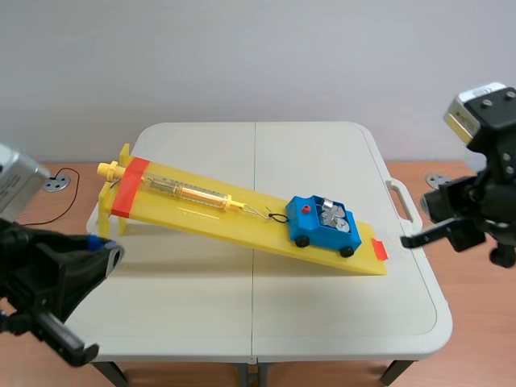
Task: Place the four metal weights on the blue cart on the ramp.
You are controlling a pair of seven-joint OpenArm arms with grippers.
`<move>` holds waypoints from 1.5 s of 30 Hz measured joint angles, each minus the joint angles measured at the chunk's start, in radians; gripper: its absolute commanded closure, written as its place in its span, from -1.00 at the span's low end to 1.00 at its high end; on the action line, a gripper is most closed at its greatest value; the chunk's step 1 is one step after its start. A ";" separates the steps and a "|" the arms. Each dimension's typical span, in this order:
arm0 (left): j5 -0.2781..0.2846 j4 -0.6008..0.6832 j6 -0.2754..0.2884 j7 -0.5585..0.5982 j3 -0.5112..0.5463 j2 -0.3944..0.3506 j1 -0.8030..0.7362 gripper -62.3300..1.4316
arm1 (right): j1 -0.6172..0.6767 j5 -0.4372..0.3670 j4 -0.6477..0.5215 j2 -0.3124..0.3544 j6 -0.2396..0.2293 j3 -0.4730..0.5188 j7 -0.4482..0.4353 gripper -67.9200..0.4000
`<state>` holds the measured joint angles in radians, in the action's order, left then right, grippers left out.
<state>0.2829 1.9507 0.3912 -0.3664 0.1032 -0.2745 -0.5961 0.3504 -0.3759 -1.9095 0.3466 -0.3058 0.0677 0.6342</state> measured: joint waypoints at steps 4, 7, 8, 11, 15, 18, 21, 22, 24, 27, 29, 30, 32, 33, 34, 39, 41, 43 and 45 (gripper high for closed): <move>-0.037 0.000 0.001 -0.001 -0.037 0.051 0.071 0.83 | 0.143 -0.035 -0.054 0.041 -0.062 0.085 0.000 0.97; -0.096 0.000 0.004 -0.001 -0.091 0.085 0.132 0.83 | 0.252 -0.052 -0.089 0.050 -0.103 0.150 0.000 0.97; -0.121 0.000 0.004 -0.001 -0.111 0.097 0.153 0.83 | 0.286 -0.060 -0.098 0.050 -0.113 0.170 0.000 0.97; -0.199 0.000 0.003 0.000 -0.162 0.124 0.213 0.83 | 0.384 -0.077 -0.112 0.050 -0.155 0.220 -0.001 0.97; -0.284 -0.035 0.001 0.003 -0.217 0.134 0.288 0.83 | 0.495 -0.083 -0.114 0.050 -0.210 0.265 -0.001 0.97; -0.329 -0.098 -0.014 0.003 -0.246 0.134 0.338 0.83 | 0.564 -0.083 -0.114 0.050 -0.238 0.284 -0.002 0.97; -0.360 -0.171 -0.040 0.003 -0.261 0.134 0.380 0.83 | 0.617 -0.082 -0.114 0.050 -0.253 0.293 -0.005 0.97; -0.369 -0.193 -0.050 0.003 -0.263 0.134 0.392 0.83 | 0.630 -0.082 -0.114 0.049 -0.254 0.293 -0.005 0.97; -0.387 -0.235 -0.064 0.002 -0.263 0.136 0.415 0.83 | 0.645 -0.082 -0.114 0.047 -0.257 0.293 -0.005 0.97; -0.395 -0.285 -0.079 0.002 -0.263 0.136 0.443 0.83 | 0.647 -0.082 -0.114 0.041 -0.257 0.293 -0.005 0.97; -0.395 -0.307 -0.087 0.003 -0.263 0.137 0.454 0.83 | 0.647 -0.082 -0.114 0.042 -0.257 0.293 -0.005 0.97; -0.395 -0.315 -0.092 0.003 -0.263 0.137 0.458 0.83 | 0.647 -0.082 -0.114 0.042 -0.257 0.293 -0.006 0.97; -0.395 -0.327 -0.101 0.003 -0.263 0.137 0.461 0.83 | 0.647 -0.082 -0.114 0.042 -0.257 0.293 -0.008 0.97; -0.395 -0.330 -0.103 0.003 -0.263 0.137 0.460 0.83 | 0.647 -0.082 -0.114 0.042 -0.257 0.293 -0.008 0.97; -0.395 -0.332 -0.103 0.003 -0.262 0.137 0.460 0.83 | 0.647 -0.082 -0.114 0.042 -0.257 0.293 -0.008 0.97; -0.395 -0.337 -0.104 0.003 -0.262 0.137 0.460 0.83 | 0.645 -0.082 -0.114 0.042 -0.257 0.293 -0.008 0.97; -0.395 -0.338 -0.104 0.003 -0.262 0.137 0.460 0.83 | 0.645 -0.082 -0.114 0.042 -0.257 0.293 -0.008 0.97; -0.395 -0.338 -0.104 0.003 -0.262 0.137 0.460 0.83 | 0.645 -0.082 -0.114 0.042 -0.257 0.293 -0.008 0.97; -0.395 -0.338 -0.104 0.003 -0.262 0.137 0.460 0.83 | 0.645 -0.082 -0.114 0.042 -0.257 0.293 -0.008 0.97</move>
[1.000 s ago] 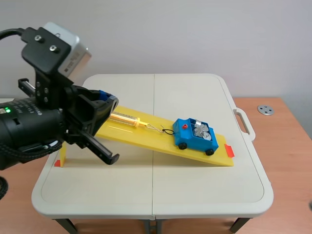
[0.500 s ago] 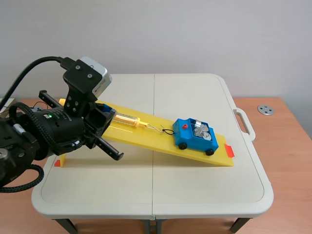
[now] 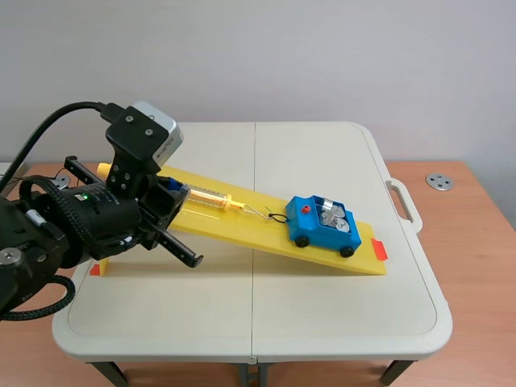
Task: Place the four metal weights on the blue cart on the ramp.
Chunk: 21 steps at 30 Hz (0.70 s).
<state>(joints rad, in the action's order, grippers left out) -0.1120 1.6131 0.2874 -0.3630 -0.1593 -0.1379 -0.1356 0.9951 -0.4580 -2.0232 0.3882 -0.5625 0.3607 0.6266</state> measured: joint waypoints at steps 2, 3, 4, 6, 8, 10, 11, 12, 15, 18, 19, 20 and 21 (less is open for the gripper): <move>0.000 0.000 0.000 0.000 0.000 0.000 0.000 0.83 | 0.000 0.000 0.000 0.000 0.000 0.000 0.000 0.97; 0.000 0.000 0.000 0.000 0.000 0.000 0.000 0.83 | 0.000 0.000 0.000 0.000 0.000 0.000 0.000 0.97; 0.000 0.000 0.000 0.000 0.000 0.000 0.000 0.83 | 0.000 0.000 0.000 0.000 0.000 0.000 0.000 0.97; 0.000 0.000 0.000 0.000 0.000 0.000 0.000 0.83 | 0.000 0.000 0.000 0.000 0.000 0.000 0.000 0.97; 0.000 0.000 0.000 0.000 0.000 0.000 0.000 0.83 | 0.000 0.000 0.000 0.000 0.000 0.000 0.000 0.97; 0.000 0.000 0.000 0.000 0.000 0.000 0.000 0.83 | 0.000 0.000 0.000 0.000 0.000 0.000 0.000 0.97; 0.000 0.000 0.000 0.000 0.000 0.000 0.000 0.83 | 0.000 0.000 0.000 0.000 0.000 0.000 0.000 0.97; 0.000 0.000 0.000 0.000 0.000 0.000 0.000 0.83 | 0.000 0.000 0.000 0.000 0.000 0.000 0.000 0.97; 0.000 0.000 0.000 0.000 0.000 0.000 0.000 0.83 | 0.000 0.000 0.000 0.000 0.000 0.000 0.000 0.97; 0.002 0.000 0.000 -0.003 0.000 0.000 0.000 0.83 | 0.000 0.000 0.000 0.000 0.000 0.000 -0.002 0.97; 0.008 0.000 0.000 -0.010 0.000 0.000 0.000 0.83 | 0.000 0.000 0.000 0.000 0.000 0.000 -0.006 0.97; 0.016 0.000 0.000 -0.021 0.000 0.000 0.000 0.83 | -0.002 0.000 0.000 0.000 0.000 0.000 -0.014 0.97; 0.026 0.001 0.000 -0.034 0.000 0.000 0.000 0.83 | -0.006 0.000 0.000 0.000 0.000 0.000 -0.020 0.97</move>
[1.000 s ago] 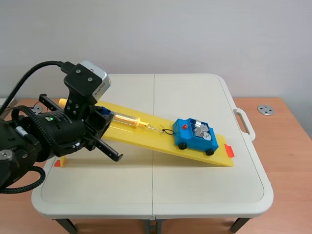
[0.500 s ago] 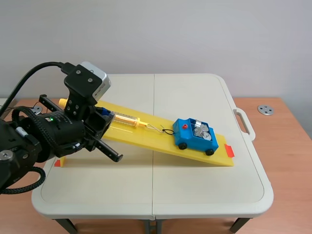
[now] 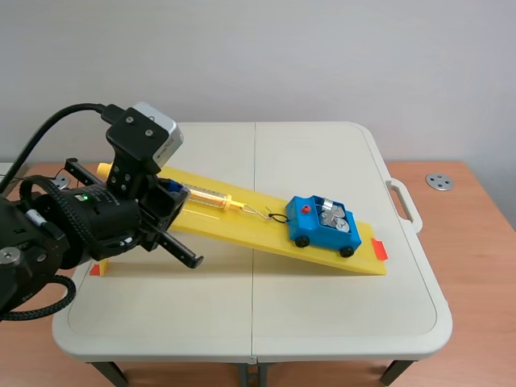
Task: Place the four metal weights on the blue cart on the ramp.
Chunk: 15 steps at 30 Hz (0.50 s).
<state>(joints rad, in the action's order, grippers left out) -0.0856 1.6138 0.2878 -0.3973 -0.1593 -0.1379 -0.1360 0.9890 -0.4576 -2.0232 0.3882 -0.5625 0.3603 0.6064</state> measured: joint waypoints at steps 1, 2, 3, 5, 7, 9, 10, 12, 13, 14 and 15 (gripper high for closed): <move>0.007 0.003 0.000 -0.014 0.000 0.000 -0.003 0.83 | -0.010 0.000 0.000 0.000 0.000 0.000 -0.003 0.97; 0.009 0.013 0.000 -0.028 0.000 0.000 -0.010 0.83 | -0.022 0.000 0.000 0.000 0.000 0.000 -0.004 0.97; 0.014 0.029 0.000 -0.044 0.000 -0.001 -0.020 0.83 | -0.038 0.000 0.000 0.000 0.000 0.000 -0.007 0.97; 0.025 0.076 0.000 -0.075 0.000 -0.001 -0.050 0.83 | -0.077 0.000 0.000 0.000 0.000 0.000 -0.026 0.97; 0.040 0.142 0.000 -0.106 0.000 -0.005 -0.089 0.83 | -0.120 0.000 0.000 0.000 0.000 0.000 -0.049 0.97; 0.051 0.218 0.000 -0.129 0.000 -0.018 -0.136 0.83 | -0.163 0.000 0.000 0.000 0.000 0.000 -0.071 0.97; 0.053 0.257 0.000 -0.139 0.000 -0.028 -0.162 0.83 | -0.184 0.000 0.000 0.000 0.000 0.000 -0.082 0.97; 0.057 0.328 0.000 -0.159 0.000 -0.049 -0.217 0.82 | -0.227 0.000 0.000 0.000 0.000 0.000 -0.093 0.95; 0.060 0.360 0.000 -0.165 0.002 -0.058 -0.248 0.79 | -0.246 -0.001 0.000 0.000 0.000 -0.001 -0.094 0.88; 0.061 0.389 0.000 -0.170 0.004 -0.065 -0.279 0.71 | -0.265 -0.001 0.000 0.000 0.000 -0.002 -0.094 0.79; 0.064 0.416 0.000 -0.175 0.007 -0.068 -0.311 0.57 | -0.282 -0.001 0.000 0.000 0.000 -0.002 -0.093 0.69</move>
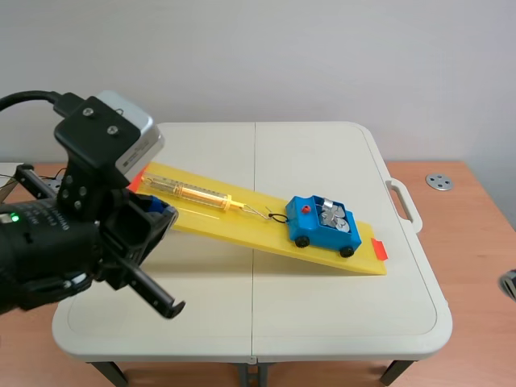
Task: Place the four metal weights on the blue cart on the ramp.
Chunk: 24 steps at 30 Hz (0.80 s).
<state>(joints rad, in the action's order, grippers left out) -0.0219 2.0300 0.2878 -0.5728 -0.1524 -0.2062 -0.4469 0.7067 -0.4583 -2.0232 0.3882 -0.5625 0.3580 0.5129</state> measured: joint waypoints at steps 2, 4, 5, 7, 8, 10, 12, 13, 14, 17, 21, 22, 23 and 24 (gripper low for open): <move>0.006 0.042 0.000 -0.003 0.009 -0.002 -0.062 0.22 | -0.032 0.000 0.000 0.000 0.000 -0.004 0.000 0.45; 0.009 0.076 0.000 -0.003 0.016 -0.002 -0.116 -0.21 | -0.061 0.000 0.000 0.000 0.000 -0.015 0.000 0.11; 0.011 0.088 0.000 -0.003 0.018 -0.002 -0.140 -0.42 | -0.073 0.000 0.000 0.000 0.000 -0.023 0.000 -0.07; 0.012 0.104 0.000 -0.002 0.018 -0.002 -0.175 -0.80 | -0.096 0.000 0.000 0.000 0.000 -0.045 0.000 -0.42; 0.014 0.106 0.000 0.002 0.018 -0.002 -0.188 -0.95 | -0.106 0.000 0.000 -0.002 0.000 -0.057 0.000 -0.56; 0.015 0.108 -0.001 0.008 0.018 -0.002 -0.208 -1.00 | -0.126 0.001 0.000 -0.021 0.000 -0.082 0.000 -0.82; 0.015 0.108 -0.008 0.014 0.018 -0.002 -0.221 -1.00 | -0.139 0.001 0.000 -0.045 0.002 -0.111 -0.004 -0.94; 0.015 0.108 -0.016 0.016 0.018 -0.002 -0.226 -1.00 | -0.142 0.001 0.000 -0.056 0.008 -0.127 -0.008 -0.95; 0.015 0.108 -0.027 0.017 0.018 -0.002 -0.229 -1.00 | -0.144 0.001 0.000 -0.065 0.018 -0.145 -0.009 -0.95; 0.015 0.108 -0.058 0.023 0.018 -0.002 -0.229 -1.00 | -0.144 0.004 0.000 -0.084 0.045 -0.191 -0.011 -0.95; 0.015 0.108 -0.077 0.024 0.018 -0.002 -0.229 -1.00 | -0.143 0.005 0.000 -0.087 0.053 -0.229 -0.011 -0.95; 0.015 0.108 -0.078 0.025 0.018 -0.002 -0.229 -1.00 | -0.143 0.005 0.000 -0.087 0.053 -0.232 -0.011 -0.95; 0.015 0.108 -0.078 0.027 0.018 -0.002 -0.229 -1.00 | -0.143 0.005 0.000 -0.086 0.053 -0.234 -0.011 -0.95; 0.015 0.107 -0.078 0.028 0.018 -0.002 -0.229 -1.00 | -0.143 0.005 0.000 -0.086 0.053 -0.235 -0.011 -0.95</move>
<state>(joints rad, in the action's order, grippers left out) -0.0067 2.1372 0.2096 -0.5449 -0.1341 -0.2077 -0.6758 0.5632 -0.4538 -2.0232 0.3019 -0.5091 0.1226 0.5018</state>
